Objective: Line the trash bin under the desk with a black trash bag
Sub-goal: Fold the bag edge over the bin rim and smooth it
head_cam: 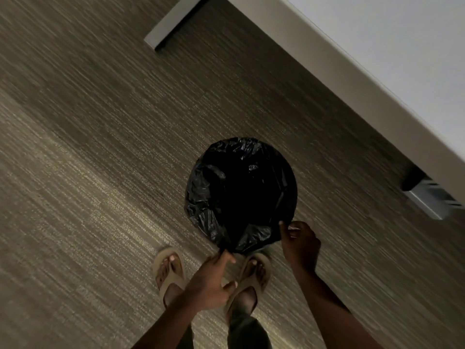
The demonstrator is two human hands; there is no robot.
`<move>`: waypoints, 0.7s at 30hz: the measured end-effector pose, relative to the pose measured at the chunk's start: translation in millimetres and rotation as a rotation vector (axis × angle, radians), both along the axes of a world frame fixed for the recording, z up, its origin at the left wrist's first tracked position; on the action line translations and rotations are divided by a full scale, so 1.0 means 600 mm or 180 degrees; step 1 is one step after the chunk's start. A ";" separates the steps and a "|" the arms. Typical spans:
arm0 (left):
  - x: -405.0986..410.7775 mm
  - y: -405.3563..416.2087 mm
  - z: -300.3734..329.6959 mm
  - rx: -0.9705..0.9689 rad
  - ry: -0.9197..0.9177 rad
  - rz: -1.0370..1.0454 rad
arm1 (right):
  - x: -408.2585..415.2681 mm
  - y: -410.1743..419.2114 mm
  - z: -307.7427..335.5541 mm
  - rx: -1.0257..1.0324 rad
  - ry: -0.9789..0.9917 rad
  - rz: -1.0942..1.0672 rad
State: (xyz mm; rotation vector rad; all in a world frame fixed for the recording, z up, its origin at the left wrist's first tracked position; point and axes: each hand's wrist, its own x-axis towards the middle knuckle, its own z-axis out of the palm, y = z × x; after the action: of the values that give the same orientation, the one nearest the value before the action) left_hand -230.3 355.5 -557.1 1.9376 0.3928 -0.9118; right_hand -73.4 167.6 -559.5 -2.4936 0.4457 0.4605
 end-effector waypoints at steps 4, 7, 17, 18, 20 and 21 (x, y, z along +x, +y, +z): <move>0.009 -0.002 -0.008 -0.0312 0.0108 0.0378 | -0.001 -0.005 -0.015 -0.0053 0.0111 -0.0336; 0.026 0.002 -0.012 -0.0781 0.0584 0.1333 | 0.006 -0.023 -0.028 0.0520 0.0539 -0.1015; 0.054 0.060 -0.038 -0.0422 0.1163 0.3636 | 0.047 -0.046 -0.050 0.1306 0.1056 -0.1657; 0.059 0.067 -0.033 -0.0124 0.0976 0.3878 | 0.055 -0.039 -0.045 0.1429 0.0938 -0.1761; 0.075 0.077 -0.015 0.0241 0.0501 0.4063 | 0.071 -0.024 -0.029 0.1212 0.0373 -0.1712; 0.083 0.080 -0.007 0.0286 0.0295 0.3959 | 0.076 -0.016 -0.019 0.0908 0.0066 -0.1497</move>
State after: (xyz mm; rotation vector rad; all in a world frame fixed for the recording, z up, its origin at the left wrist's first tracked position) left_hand -180.7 403.5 -561.4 1.2999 1.4768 -0.1380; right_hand -27.5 158.1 -570.9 -2.0262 0.8812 0.3313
